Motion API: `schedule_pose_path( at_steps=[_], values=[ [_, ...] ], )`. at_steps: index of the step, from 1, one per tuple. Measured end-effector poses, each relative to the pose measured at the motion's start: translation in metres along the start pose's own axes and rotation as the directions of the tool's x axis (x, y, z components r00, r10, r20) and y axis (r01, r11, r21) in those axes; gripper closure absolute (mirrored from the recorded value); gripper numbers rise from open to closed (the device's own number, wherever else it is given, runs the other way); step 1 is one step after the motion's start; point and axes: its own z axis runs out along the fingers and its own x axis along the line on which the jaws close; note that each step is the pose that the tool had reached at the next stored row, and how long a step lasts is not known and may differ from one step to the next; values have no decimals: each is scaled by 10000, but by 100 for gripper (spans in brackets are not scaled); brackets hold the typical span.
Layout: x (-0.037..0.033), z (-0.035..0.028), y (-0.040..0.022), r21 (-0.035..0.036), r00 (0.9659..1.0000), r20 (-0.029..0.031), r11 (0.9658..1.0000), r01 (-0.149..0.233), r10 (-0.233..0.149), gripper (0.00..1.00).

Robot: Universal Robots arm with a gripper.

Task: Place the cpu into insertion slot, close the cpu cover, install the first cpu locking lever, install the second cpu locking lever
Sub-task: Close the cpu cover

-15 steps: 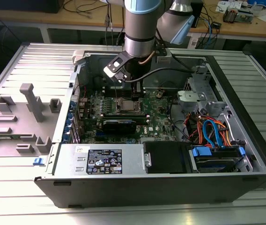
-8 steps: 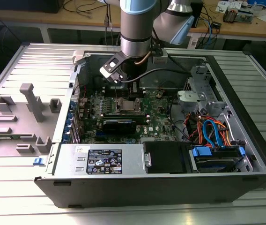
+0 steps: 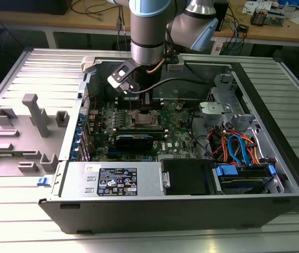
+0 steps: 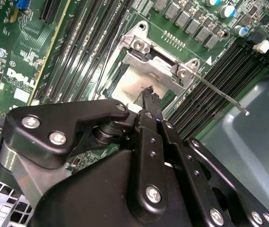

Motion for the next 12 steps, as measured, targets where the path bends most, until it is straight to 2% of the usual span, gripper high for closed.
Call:
schedule_pose_path(
  at_steps=[12],
  values=[
    [2,5,-35,0,10000,0,10000,11,-11,89]
  ],
)
